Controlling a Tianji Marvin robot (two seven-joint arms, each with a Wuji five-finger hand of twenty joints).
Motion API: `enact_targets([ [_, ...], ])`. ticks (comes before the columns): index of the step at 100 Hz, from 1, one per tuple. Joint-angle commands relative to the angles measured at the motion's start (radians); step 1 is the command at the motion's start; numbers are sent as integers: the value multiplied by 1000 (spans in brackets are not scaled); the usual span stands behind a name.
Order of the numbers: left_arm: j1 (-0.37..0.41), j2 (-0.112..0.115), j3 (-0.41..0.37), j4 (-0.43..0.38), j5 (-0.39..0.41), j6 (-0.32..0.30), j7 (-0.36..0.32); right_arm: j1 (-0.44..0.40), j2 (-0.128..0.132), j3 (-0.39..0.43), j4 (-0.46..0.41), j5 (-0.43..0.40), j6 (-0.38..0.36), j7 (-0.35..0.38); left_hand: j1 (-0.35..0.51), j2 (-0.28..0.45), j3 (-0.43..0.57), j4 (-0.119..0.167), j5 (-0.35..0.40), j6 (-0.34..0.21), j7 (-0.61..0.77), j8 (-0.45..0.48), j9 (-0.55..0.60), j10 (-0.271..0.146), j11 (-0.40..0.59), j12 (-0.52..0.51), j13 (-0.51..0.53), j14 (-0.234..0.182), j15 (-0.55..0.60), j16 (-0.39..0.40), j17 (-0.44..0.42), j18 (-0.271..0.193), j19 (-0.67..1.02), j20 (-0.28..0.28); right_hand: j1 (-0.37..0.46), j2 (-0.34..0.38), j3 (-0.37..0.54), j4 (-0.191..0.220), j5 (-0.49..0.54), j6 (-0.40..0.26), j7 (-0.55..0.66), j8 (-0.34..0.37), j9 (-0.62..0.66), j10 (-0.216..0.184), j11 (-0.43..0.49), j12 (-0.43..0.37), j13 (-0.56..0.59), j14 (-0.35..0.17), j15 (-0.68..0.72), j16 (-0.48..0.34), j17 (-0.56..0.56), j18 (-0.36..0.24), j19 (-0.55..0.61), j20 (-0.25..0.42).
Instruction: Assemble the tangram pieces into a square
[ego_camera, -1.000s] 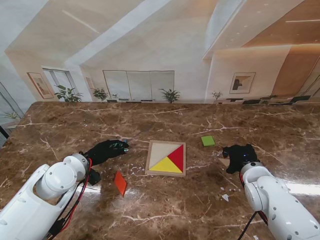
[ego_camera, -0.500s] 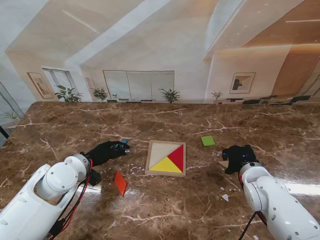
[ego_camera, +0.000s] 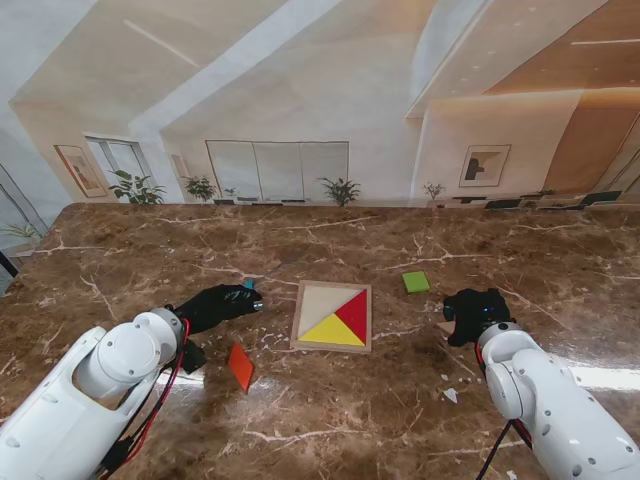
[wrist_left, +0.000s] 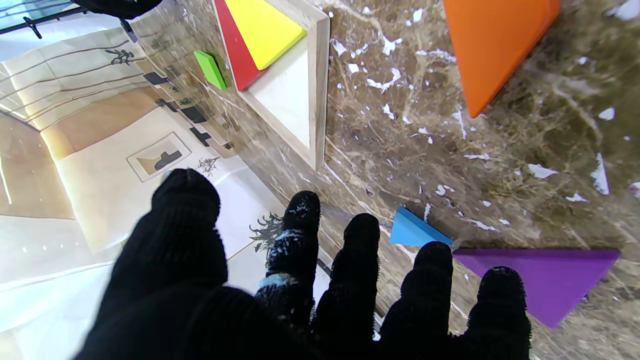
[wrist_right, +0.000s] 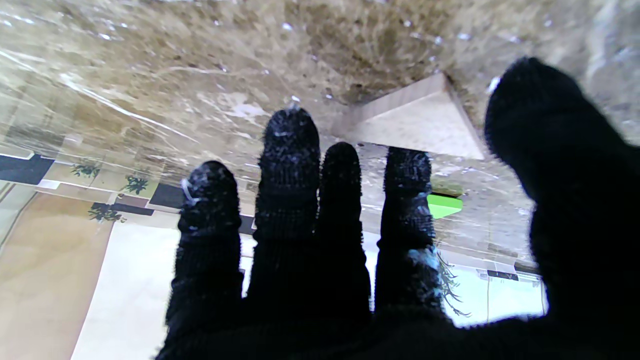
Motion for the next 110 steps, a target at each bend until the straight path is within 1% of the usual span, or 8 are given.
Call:
enact_targets([
  [1, 0, 0, 6, 4, 1, 8, -6, -15, 1, -6, 22, 6, -8, 23, 16, 42, -27, 18, 3, -10, -6, -21, 6, 1, 4, -2, 10, -11, -16, -7, -1, -11, -26, 25, 34, 11, 32, 3, 95, -21, 31, 12, -21, 2, 18, -7, -2, -11, 21, -9, -15, -6, 34, -7],
  [24, -3, 1, 12, 2, -1, 22, -11, -22, 3, -4, 23, 4, -24, 28, 17, 41, -27, 18, 3, -10, -5, -21, 6, 1, 5, -2, 13, -9, -16, -7, 0, -8, -25, 26, 42, -4, 35, -2, 122, -21, 118, 67, -39, -20, 17, -13, -14, -14, 10, -13, -24, -15, 34, -10],
  [36, -5, 0, 15, 3, -3, 26, -11, -25, 3, -1, 18, 5, -24, 34, 16, 41, -27, 18, 3, -8, -5, -21, 5, 0, 4, -2, 13, -9, -16, -7, 0, -8, -25, 26, 61, -12, 30, -66, 117, -23, 167, 33, -47, -25, 17, -16, -20, -16, 5, -13, -26, -17, 35, -12],
  [39, -5, 0, 16, 3, -4, 27, -12, -26, 3, 0, 16, 4, -25, 35, 16, 41, -27, 18, 2, -7, -5, -21, 6, 0, 4, -2, 13, -9, -16, -7, 0, -8, -25, 26, 56, -9, 32, -63, 114, -23, 170, 30, -48, -26, 15, -16, -20, -16, 4, -13, -26, -16, 35, -12],
  [46, -7, 1, 18, 3, -4, 30, -15, -26, 3, -3, 19, 9, -23, 37, 17, 42, -27, 18, 1, -8, -6, -21, 5, 1, 4, -2, 13, -9, -16, -7, 0, -8, -25, 26, 43, -7, 40, -1, 86, -21, 156, 50, -48, -27, 13, -18, -23, -13, -4, -15, -28, -15, 34, -13],
  [64, -7, 1, 19, 2, -6, 35, -16, -37, 2, 11, 5, 14, -20, 56, 16, 44, -27, 18, 2, -9, -5, -21, 5, 1, 4, -2, 14, -9, -15, -7, 0, -9, -25, 26, 20, -14, 37, -3, 36, -22, 85, 38, -52, -26, -6, -27, -26, 3, -21, -22, -31, -8, 30, -14],
  [78, -7, 1, 20, 3, -6, 35, -16, -51, 1, 24, -11, 27, -14, 79, 15, 44, -29, 17, 2, -8, -6, -21, 5, 1, 5, -2, 15, -9, -15, -6, 0, -8, -25, 26, 0, -24, 35, -7, 4, -24, 29, 23, -55, -18, -67, -51, -35, 51, -133, -67, -39, 26, 1, -19],
  [110, -7, 1, 20, 3, -5, 35, -17, -71, -1, 24, -38, 35, 19, 108, 14, 45, -29, 18, 5, -6, -6, -22, 5, 1, 5, -2, 14, -9, -15, -7, 0, -8, -25, 26, 18, -24, 27, -3, -30, -71, 7, 22, -43, 22, -97, -61, 26, 90, -311, -128, 52, 88, -31, -32],
])
